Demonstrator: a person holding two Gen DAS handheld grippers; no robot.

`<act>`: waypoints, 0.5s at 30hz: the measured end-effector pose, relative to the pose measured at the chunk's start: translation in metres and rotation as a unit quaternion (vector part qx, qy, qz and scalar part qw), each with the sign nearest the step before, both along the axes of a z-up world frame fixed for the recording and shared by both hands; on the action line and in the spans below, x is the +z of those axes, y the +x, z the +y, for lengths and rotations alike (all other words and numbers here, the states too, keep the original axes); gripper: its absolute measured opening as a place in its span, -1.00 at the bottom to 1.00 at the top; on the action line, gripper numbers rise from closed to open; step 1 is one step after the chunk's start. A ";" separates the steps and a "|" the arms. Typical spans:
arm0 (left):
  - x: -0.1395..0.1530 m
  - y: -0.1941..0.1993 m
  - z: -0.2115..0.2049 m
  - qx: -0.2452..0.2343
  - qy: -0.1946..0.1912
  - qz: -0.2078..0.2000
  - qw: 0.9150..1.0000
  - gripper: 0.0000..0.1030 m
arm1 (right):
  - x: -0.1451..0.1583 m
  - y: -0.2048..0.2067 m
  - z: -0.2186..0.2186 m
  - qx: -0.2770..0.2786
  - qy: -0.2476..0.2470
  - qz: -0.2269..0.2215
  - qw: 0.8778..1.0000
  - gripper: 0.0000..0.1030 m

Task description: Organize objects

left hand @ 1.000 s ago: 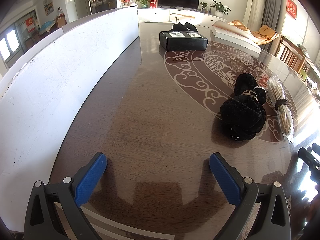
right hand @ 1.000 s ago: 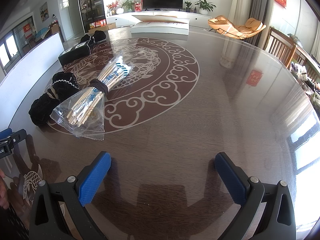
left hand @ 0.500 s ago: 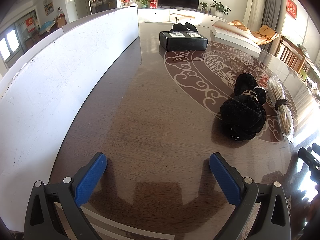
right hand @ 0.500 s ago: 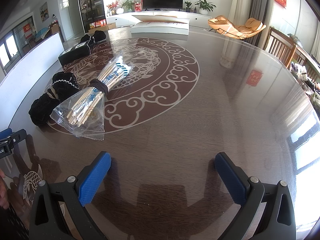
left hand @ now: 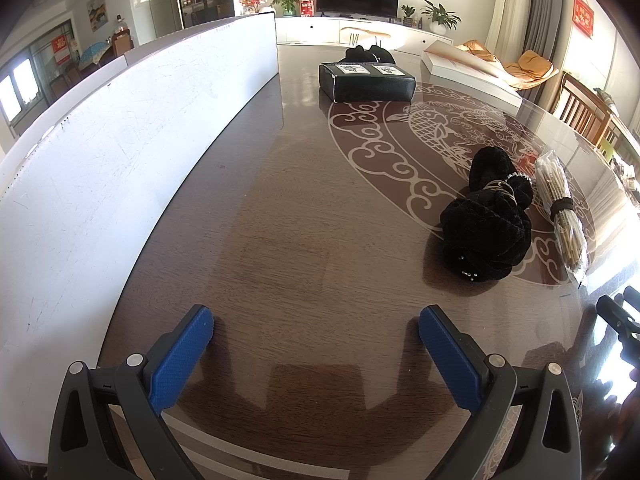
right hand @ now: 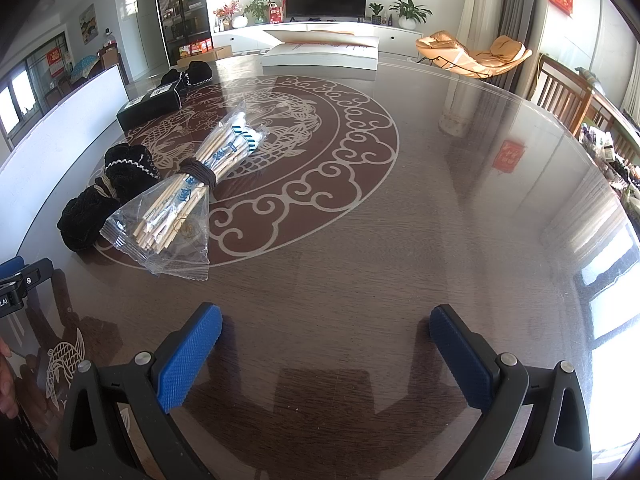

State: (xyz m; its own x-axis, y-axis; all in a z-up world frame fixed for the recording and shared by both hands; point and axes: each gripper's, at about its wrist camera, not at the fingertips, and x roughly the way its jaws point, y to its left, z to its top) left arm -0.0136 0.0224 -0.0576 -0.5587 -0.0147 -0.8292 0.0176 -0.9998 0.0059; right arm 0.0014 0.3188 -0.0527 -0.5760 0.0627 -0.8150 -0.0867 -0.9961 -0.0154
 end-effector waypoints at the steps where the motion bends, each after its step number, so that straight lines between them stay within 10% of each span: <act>1: 0.000 0.000 0.000 0.000 0.000 0.000 1.000 1.00 | 0.000 0.000 0.000 0.000 0.000 0.000 1.000 1.00; 15: -0.001 0.001 -0.001 0.005 -0.001 0.000 1.000 1.00 | 0.000 0.000 -0.001 0.000 0.000 0.000 1.000 1.00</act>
State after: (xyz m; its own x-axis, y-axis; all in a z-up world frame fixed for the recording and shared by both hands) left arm -0.0124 0.0216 -0.0582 -0.5587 -0.0221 -0.8291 0.0280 -0.9996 0.0077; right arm 0.0014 0.3182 -0.0528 -0.5762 0.0627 -0.8149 -0.0866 -0.9961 -0.0154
